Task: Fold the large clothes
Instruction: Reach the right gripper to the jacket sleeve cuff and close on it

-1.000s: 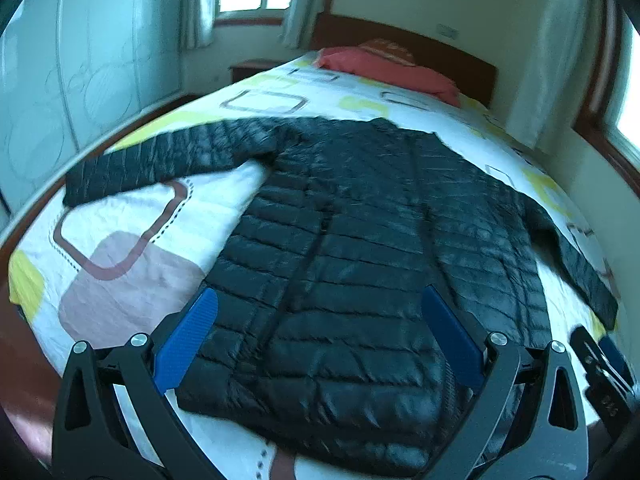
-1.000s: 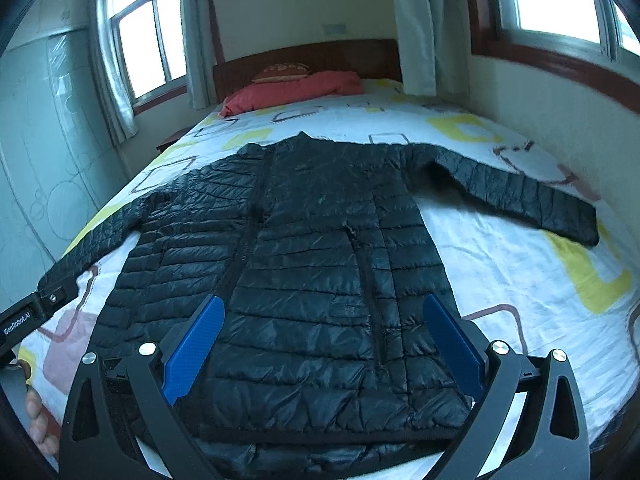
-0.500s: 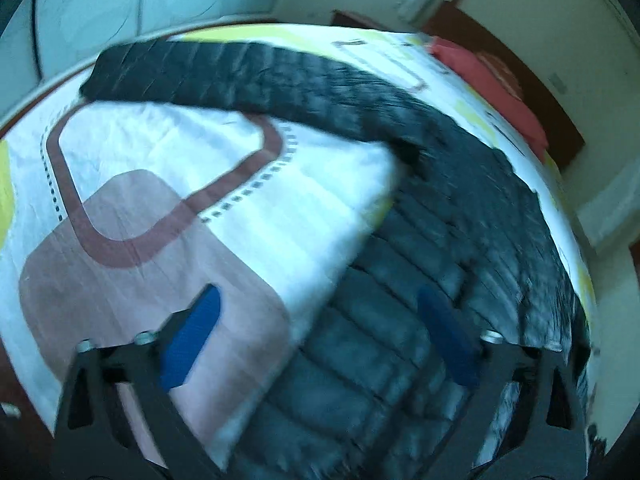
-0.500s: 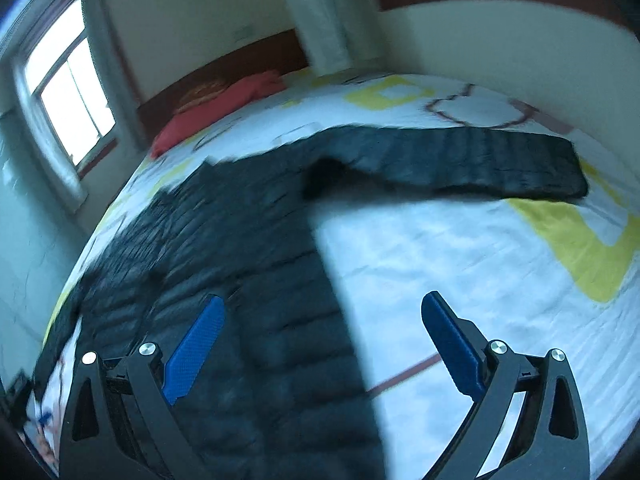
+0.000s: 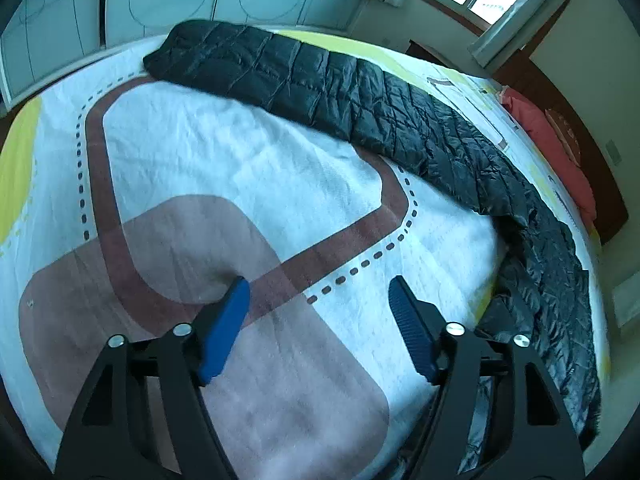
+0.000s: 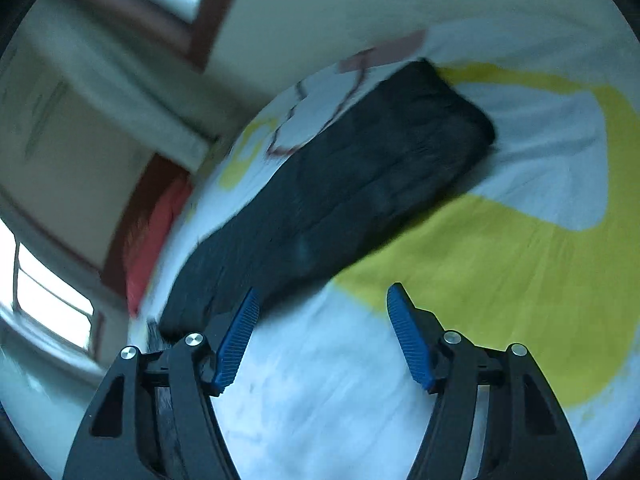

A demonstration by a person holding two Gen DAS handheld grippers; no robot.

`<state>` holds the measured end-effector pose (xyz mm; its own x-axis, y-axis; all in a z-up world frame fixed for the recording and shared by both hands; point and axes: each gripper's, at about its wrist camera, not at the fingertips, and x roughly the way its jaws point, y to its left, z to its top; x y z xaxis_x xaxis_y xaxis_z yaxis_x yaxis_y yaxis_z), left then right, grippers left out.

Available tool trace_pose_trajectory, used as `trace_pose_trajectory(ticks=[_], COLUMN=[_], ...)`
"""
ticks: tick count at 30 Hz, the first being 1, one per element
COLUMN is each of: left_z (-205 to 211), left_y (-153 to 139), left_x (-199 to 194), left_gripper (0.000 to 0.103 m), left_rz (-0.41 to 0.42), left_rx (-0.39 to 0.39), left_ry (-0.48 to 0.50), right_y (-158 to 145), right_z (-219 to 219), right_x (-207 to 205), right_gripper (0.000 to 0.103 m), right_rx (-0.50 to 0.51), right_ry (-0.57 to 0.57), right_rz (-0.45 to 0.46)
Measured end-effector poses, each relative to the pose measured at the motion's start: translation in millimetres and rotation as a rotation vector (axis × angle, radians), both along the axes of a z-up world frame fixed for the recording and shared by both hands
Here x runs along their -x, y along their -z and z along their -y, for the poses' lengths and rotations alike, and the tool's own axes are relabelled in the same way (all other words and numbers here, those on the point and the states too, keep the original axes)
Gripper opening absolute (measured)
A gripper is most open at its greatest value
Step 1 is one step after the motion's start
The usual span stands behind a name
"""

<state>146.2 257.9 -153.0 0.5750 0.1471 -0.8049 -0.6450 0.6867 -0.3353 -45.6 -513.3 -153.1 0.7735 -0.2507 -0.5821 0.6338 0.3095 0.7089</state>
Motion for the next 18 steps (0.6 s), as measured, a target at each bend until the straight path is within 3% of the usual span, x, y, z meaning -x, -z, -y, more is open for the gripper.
trace_pose_trajectory(ticks=[4,13,17,18], left_z=[1.0,2.6,-4.0,-6.2], left_y=[1.7,0.0,0.7,0.9], left_x=[0.1,15.9,20.5,20.7], left_gripper=[0.080,0.080,0.080,0.080], left_rz=[0.034,0.080,0.057,0.054], left_rx=[-0.009,-0.027,-0.043,-0.046], left_ry=[-0.035,-0.112,-0.165,-0.172], right_y=[0.1,3.8,3.0,0.0], right_z=[11.7,41.8,54.7,57.0], right_x=[-2.1,10.9,1.3,-5.7], right_gripper=[0.067,0.070,0.070,0.066], right_rx=[0.020,0.026,0.046,0.072], right_ry=[0.046,0.213,0.230,0.217], right_rz=[0.067,0.207,0.185,0.151])
